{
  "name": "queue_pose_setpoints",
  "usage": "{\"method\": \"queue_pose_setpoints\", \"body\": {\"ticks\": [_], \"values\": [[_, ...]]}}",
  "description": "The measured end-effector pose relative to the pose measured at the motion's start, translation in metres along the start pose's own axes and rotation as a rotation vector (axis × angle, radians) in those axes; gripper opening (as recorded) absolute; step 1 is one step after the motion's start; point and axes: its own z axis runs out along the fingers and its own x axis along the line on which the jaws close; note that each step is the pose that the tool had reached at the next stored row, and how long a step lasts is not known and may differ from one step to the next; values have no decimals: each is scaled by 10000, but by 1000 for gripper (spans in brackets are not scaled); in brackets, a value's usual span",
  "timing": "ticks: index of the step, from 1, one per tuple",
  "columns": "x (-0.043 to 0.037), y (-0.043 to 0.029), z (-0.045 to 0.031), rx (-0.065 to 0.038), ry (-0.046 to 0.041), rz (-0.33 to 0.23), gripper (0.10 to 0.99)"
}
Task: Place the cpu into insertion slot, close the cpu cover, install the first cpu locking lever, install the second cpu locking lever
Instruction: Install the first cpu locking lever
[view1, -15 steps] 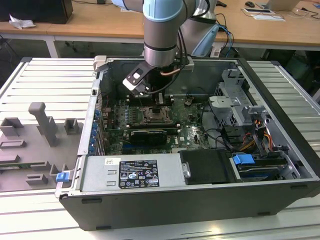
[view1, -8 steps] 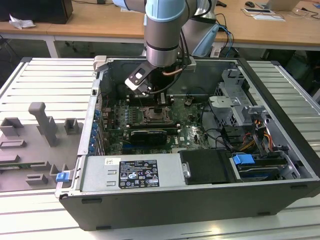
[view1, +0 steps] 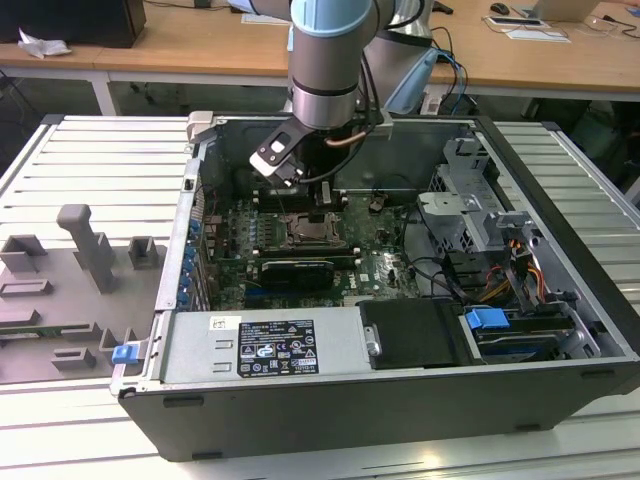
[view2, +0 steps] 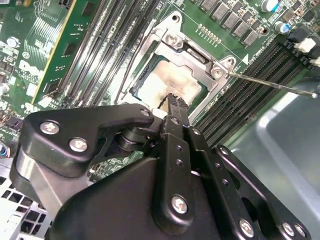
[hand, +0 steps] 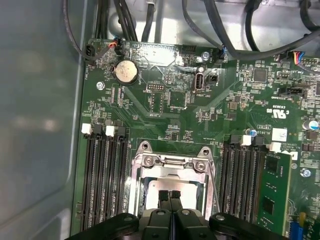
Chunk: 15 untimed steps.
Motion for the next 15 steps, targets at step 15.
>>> {"method": "queue_pose_setpoints", "body": {"ticks": [15], "values": [[9, 5, -206, -1, -65, -2, 106]]}}
